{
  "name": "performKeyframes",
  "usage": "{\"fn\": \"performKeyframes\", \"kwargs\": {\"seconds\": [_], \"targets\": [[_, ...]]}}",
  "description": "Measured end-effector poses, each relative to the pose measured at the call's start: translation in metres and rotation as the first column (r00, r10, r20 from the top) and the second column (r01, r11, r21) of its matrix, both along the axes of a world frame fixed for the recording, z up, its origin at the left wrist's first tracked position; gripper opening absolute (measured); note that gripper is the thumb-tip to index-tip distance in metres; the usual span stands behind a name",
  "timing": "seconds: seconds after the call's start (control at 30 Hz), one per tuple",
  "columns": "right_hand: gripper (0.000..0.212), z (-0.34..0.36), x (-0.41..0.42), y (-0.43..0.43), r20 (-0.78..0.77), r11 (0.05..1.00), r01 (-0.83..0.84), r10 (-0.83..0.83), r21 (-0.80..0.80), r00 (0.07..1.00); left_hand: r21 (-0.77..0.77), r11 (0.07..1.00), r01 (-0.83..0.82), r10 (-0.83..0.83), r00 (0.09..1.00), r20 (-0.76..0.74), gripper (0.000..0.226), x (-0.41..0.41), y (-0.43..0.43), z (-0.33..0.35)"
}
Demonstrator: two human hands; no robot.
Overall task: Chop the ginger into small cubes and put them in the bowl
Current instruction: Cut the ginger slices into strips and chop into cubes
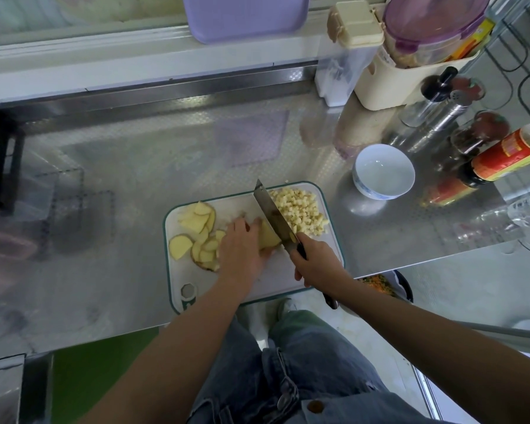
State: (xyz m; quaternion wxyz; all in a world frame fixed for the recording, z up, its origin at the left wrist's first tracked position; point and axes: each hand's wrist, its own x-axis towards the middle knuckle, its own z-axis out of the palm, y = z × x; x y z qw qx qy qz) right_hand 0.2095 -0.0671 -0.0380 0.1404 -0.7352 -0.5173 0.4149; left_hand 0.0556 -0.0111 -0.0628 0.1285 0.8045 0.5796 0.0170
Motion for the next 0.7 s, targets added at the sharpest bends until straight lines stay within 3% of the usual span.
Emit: {"fn": "performKeyframes", "kwargs": {"seconds": [0.1, 0.2, 0.37, 0.5, 0.63, 0.7], "targets": [[0.016, 0.001, -0.002, 0.003, -0.008, 1.000, 0.003, -0.003, -0.022, 1.000, -0.032, 0.999, -0.019, 0.020, 1.000, 0.024, 0.072, -0.001, 0.000, 0.001], [0.018, 0.003, -0.001, 0.005, 0.117, 0.997, -0.073, 0.071, 0.006, 0.991, -0.046, 0.998, -0.040, 0.042, 0.998, 0.043, 0.069, 0.000, 0.002, 0.001], [0.012, 0.001, -0.003, 0.008, 0.195, 0.988, -0.150, 0.142, 0.025, 0.970, -0.052, 0.998, -0.040, 0.043, 0.998, 0.052, 0.072, -0.001, 0.002, 0.000], [0.020, -0.004, -0.005, 0.011, 0.282, 0.984, -0.177, 0.173, -0.013, 0.944, -0.078, 0.996, -0.041, 0.048, 0.996, 0.078, 0.074, -0.001, 0.001, 0.001], [0.028, 0.000, 0.000, 0.016, 0.322, 0.987, -0.159, 0.146, 0.013, 0.935, -0.116, 0.972, -0.206, 0.233, 0.922, 0.310, 0.047, -0.003, -0.002, 0.005], [0.029, 0.006, 0.002, 0.018, 0.335, 0.986, -0.158, 0.131, 0.056, 0.933, -0.165, 0.934, -0.317, 0.356, 0.866, 0.350, 0.035, -0.003, 0.000, 0.006]]}}
